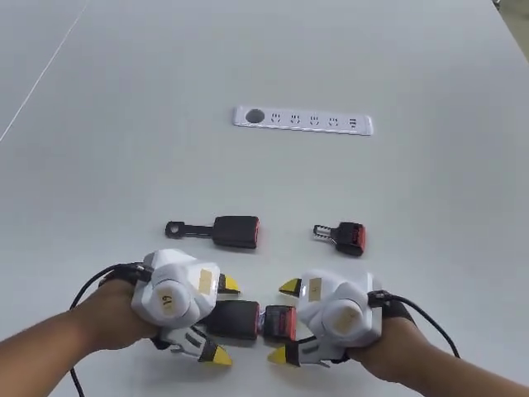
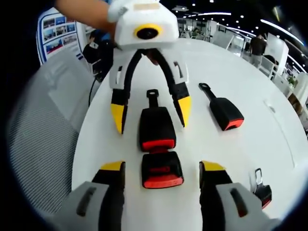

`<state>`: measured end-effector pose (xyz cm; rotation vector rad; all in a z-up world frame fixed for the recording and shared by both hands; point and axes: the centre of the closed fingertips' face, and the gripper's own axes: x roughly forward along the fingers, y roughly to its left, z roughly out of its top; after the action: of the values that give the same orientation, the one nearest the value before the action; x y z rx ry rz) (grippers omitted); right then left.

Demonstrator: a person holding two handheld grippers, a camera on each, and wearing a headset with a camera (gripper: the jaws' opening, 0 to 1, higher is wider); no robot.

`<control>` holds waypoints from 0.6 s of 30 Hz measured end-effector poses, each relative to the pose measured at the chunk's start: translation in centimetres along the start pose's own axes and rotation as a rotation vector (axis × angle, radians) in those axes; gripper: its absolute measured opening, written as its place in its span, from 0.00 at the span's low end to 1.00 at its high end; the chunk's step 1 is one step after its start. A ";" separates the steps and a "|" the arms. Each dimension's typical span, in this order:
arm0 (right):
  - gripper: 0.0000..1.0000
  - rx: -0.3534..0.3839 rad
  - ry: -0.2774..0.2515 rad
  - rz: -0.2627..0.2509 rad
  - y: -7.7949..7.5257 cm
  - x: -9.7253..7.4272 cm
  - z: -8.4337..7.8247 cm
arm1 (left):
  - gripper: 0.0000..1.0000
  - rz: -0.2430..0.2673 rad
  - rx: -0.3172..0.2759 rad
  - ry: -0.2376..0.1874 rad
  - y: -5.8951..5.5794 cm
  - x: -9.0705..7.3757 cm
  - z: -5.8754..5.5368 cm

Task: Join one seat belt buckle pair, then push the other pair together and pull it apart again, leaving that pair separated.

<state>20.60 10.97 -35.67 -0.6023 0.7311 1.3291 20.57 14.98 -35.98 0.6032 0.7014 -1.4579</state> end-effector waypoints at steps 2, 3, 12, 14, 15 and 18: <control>0.65 0.002 -0.012 -0.006 -0.1 -0.4 0.1 | 0.66 0.017 -0.026 -0.013 0.3 -0.7 0.2; 0.66 0.008 -0.020 -0.009 -0.1 -0.7 0.2 | 0.68 0.031 -0.025 -0.020 0.5 -1.2 0.3; 0.71 0.066 -0.096 -0.061 -1.9 -3.5 0.7 | 0.74 0.095 -0.048 -0.045 2.2 -3.6 1.1; 0.73 0.094 -0.118 -0.070 -2.8 -4.2 0.7 | 0.74 0.112 -0.034 -0.046 2.9 -4.2 1.5; 0.75 0.103 -0.125 -0.075 -3.2 -4.6 0.6 | 0.75 0.120 -0.035 -0.046 3.3 -4.4 1.6; 0.75 0.119 -0.130 -0.105 -5.0 -6.0 -0.1 | 0.77 0.141 -0.030 -0.058 4.7 -5.1 2.1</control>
<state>25.00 6.33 -31.27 -0.4486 0.6590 1.2069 25.49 17.01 -30.98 0.5736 0.6219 -1.3268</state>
